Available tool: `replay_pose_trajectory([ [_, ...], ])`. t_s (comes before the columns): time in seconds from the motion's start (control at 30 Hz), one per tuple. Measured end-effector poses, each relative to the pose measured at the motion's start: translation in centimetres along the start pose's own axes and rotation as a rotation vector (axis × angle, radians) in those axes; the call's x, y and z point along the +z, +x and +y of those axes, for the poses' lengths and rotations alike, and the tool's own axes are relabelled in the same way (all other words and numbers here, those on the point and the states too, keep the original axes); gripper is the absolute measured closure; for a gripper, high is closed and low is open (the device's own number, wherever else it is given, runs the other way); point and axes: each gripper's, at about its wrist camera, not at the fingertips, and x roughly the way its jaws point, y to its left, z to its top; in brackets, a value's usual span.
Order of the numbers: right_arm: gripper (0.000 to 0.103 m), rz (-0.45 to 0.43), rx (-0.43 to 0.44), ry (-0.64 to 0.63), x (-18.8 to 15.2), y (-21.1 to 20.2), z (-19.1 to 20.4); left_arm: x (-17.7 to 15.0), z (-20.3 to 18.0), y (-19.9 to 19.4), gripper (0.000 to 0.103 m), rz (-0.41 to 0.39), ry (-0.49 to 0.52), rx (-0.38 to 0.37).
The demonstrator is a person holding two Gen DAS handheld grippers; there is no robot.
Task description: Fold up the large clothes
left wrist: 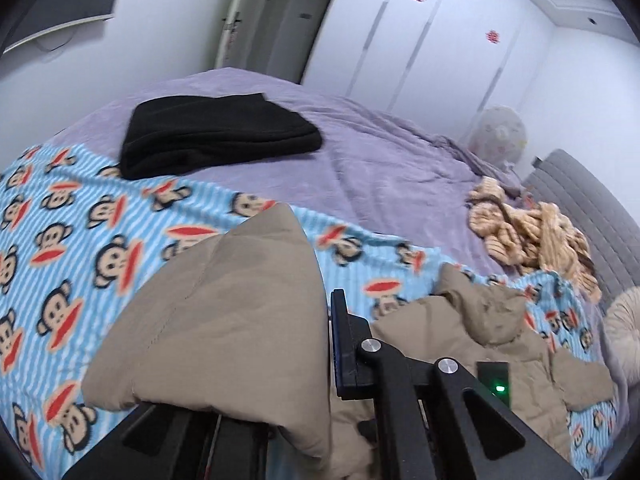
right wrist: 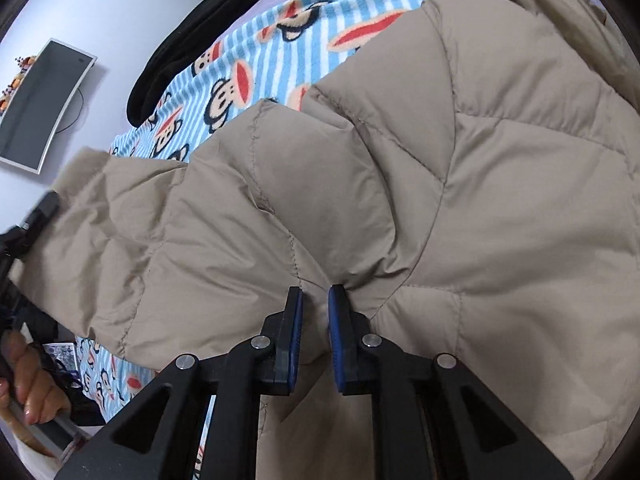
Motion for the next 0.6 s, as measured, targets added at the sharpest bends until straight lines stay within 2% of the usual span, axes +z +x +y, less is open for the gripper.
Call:
replay_pose_trajectory([
  [0.13,0.089,0.044,0.07,0.003,0.0,-1.0,-0.8,-0.4,-9.2,2.0,0.093,0.029,0.136,-0.109],
  [0.2,0.088,0.031,0.087,0.032,-0.4,-2.8,-2.1,-1.2,-13.9,3.4,0.093,0.066,0.18,-0.169],
  [0.3,0.088,-0.032,0.03,0.062,-1.4,-7.0,-5.3,-3.6,-20.5,5.8,0.093,0.128,0.259,-0.237],
  [0.37,0.088,-0.091,-0.099,0.094,-2.8,-11.5,-9.9,-6.5,-23.6,7.8,0.093,0.176,0.31,-0.231],
  [0.4,0.088,-0.091,-0.099,0.094,-2.8,-11.5,-9.9,-8.0,-24.8,9.0,0.093,0.21,0.33,-0.215],
  [0.53,0.088,-0.123,-0.209,0.184,-4.3,-15.9,-16.6,-14.0,-25.5,13.6,0.093,0.363,0.361,-0.114],
  [0.6,0.088,-0.122,-0.23,0.234,-4.9,-16.7,-19.0,-15.4,-25.2,14.0,0.092,0.383,0.376,-0.074],
])
